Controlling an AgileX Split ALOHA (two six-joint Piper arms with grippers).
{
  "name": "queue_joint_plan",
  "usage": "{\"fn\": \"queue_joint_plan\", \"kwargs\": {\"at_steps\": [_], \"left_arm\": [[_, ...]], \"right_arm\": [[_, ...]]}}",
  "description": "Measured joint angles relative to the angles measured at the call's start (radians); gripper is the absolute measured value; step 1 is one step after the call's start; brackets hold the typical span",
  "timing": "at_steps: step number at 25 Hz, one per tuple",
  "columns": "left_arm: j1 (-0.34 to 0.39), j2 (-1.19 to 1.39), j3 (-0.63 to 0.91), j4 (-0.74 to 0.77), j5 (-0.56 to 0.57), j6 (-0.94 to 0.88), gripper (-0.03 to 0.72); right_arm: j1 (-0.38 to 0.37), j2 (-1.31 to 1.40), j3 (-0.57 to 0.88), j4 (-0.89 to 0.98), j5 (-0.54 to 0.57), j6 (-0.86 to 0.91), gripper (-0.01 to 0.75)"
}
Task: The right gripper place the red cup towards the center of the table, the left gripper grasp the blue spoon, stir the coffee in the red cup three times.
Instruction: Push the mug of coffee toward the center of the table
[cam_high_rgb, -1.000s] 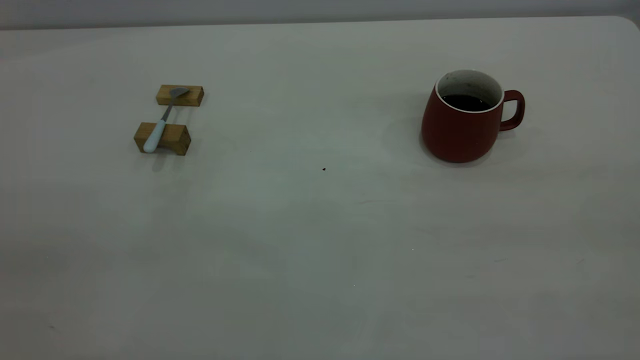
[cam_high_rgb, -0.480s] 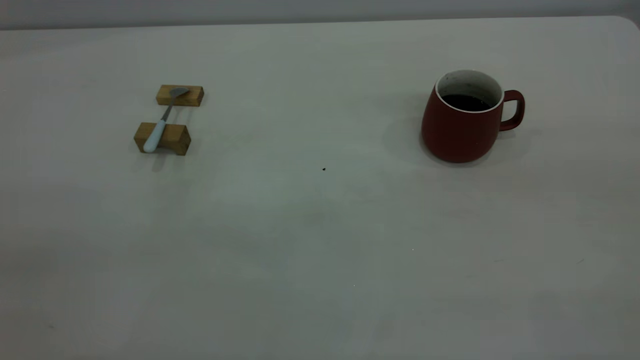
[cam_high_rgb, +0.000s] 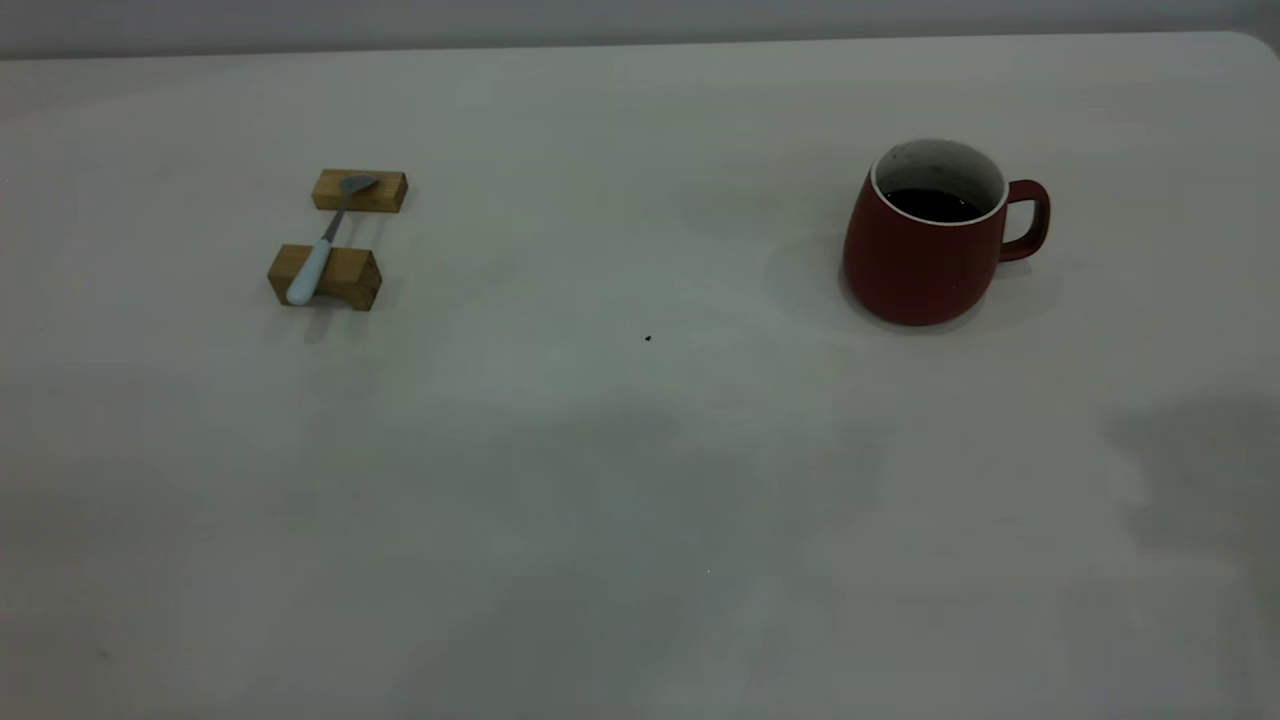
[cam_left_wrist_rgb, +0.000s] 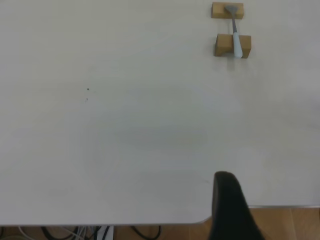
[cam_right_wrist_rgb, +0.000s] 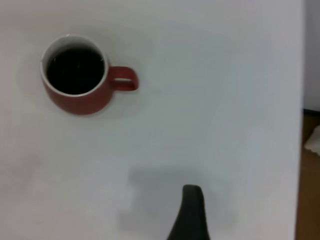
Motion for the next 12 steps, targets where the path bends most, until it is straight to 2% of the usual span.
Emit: {"fn": "queue_joint_plan", "kwargs": {"at_steps": [3,12], "left_arm": [[0.0,0.0,0.0,0.0,0.0,0.0,0.496],[0.0,0.0,0.0,0.0,0.0,0.0,0.496]], "right_arm": [[0.0,0.186,-0.061,0.048,-0.043,-0.113,0.717],[0.0,0.629,-0.296,0.086,-0.049,-0.499,0.715]]}}
